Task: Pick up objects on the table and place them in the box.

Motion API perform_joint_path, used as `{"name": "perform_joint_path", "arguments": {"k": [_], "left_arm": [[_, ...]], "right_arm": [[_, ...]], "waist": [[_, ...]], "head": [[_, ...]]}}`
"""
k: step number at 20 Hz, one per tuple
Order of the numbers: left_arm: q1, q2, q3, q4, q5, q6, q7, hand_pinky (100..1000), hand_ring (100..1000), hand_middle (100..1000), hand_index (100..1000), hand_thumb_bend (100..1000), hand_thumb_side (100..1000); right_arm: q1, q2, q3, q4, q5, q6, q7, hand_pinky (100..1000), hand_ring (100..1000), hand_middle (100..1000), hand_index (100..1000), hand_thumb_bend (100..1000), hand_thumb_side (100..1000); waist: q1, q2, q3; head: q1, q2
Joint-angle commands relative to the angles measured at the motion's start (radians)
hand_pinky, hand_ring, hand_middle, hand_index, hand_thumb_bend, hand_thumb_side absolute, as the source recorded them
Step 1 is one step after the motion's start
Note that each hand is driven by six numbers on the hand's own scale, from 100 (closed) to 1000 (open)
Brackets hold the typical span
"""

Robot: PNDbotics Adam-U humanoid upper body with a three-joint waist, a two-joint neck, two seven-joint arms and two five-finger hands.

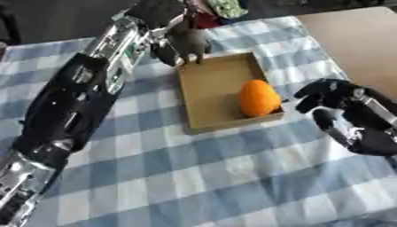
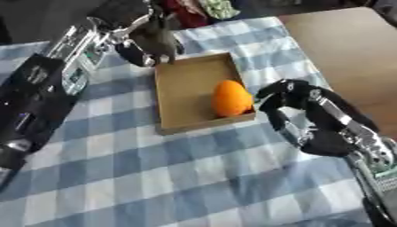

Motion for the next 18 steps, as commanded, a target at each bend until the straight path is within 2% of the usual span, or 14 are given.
{"name": "perform_joint_path", "arguments": {"k": [1, 9, 18], "left_arm": [[-0.021, -0.017, -0.005, 0.005, -0.008, -0.013, 0.007, 543, 357, 331, 474, 265, 100], [0.002, -0.058, -0.026, 0.032, -0.018, -0.028, 0.017, 541, 375, 354, 499, 310, 100], [0.020, -0.064, -0.040, 0.053, -0.022, -0.048, -0.013, 572, 425, 413, 560, 402, 100]], "right_arm": [[-0.017, -0.004, -0.002, -0.012, -0.009, -0.001, 0.005, 656, 669, 717, 797, 158, 517], [-0.022, -0.001, -0.002, -0.013, -0.010, -0.001, 0.006, 656, 670, 717, 797, 153, 519], [-0.022, -0.002, -0.004, -0.014, -0.009, 0.000, 0.003, 656, 670, 717, 796, 148, 522]], "waist": [[-0.004, -0.014, -0.007], [-0.003, -0.005, -0.020], [0.001, -0.004, -0.020]], "head": [[0.008, -0.012], [0.011, -0.018], [0.009, -0.020]]}}
